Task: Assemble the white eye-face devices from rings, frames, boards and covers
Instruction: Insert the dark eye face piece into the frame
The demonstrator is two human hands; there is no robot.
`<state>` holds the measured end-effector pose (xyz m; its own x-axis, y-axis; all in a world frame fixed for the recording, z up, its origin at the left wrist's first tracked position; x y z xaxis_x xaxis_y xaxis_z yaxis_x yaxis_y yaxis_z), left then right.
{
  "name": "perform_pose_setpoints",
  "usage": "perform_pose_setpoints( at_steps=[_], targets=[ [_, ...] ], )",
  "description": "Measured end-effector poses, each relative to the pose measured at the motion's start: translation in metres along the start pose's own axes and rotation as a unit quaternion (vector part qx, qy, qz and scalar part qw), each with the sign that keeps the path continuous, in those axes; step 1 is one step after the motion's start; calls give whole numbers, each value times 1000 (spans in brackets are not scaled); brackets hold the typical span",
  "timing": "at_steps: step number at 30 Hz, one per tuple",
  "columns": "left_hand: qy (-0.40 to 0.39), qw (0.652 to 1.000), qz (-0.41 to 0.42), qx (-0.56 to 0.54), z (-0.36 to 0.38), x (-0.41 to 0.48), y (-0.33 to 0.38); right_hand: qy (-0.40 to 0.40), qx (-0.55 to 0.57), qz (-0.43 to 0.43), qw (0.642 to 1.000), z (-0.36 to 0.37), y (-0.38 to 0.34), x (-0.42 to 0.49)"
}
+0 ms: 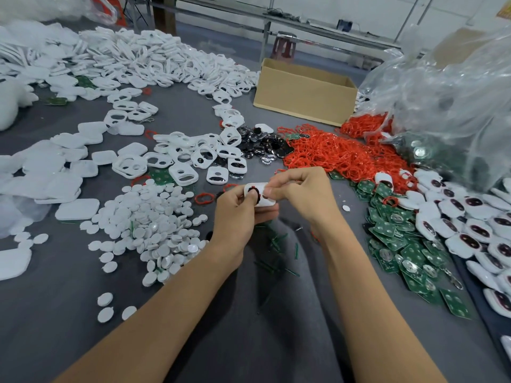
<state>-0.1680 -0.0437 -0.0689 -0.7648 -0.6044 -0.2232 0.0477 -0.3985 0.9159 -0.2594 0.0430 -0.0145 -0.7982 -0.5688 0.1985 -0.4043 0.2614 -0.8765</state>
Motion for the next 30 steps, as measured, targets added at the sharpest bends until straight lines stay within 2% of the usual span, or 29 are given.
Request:
perform_pose_setpoints(
  at_steps=[7,17,23,27,30],
  targets=[
    [7,1000,2,-15,0,-1,-1,43,-48,-9,998,5,2,-1],
    [23,999,7,-23,-3,0,-1,70,-77,-72,992,16,-2,-5],
    [-6,998,-14,-54,-1,2,-1,76,-75,-84,991,16,-1,-6],
    [-46,997,-18,-63,2,-2,0,65,-38,-57,996,15,3,-5],
    [-41,999,6,-10,2,-4,1,36,41,-11,998,13,8,-4]
  ],
)
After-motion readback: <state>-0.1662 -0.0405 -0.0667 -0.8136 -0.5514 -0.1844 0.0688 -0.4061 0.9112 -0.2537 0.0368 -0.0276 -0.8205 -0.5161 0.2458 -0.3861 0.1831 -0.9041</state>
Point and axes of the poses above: each hand's wrist, its own x-axis towards the middle knuckle, its own z-axis out of the palm, y = z × x, the point moved 7 cm from there along x, towards the middle knuckle, and after that the axes turned 7 degrees about -z, right-handed, at the moved point
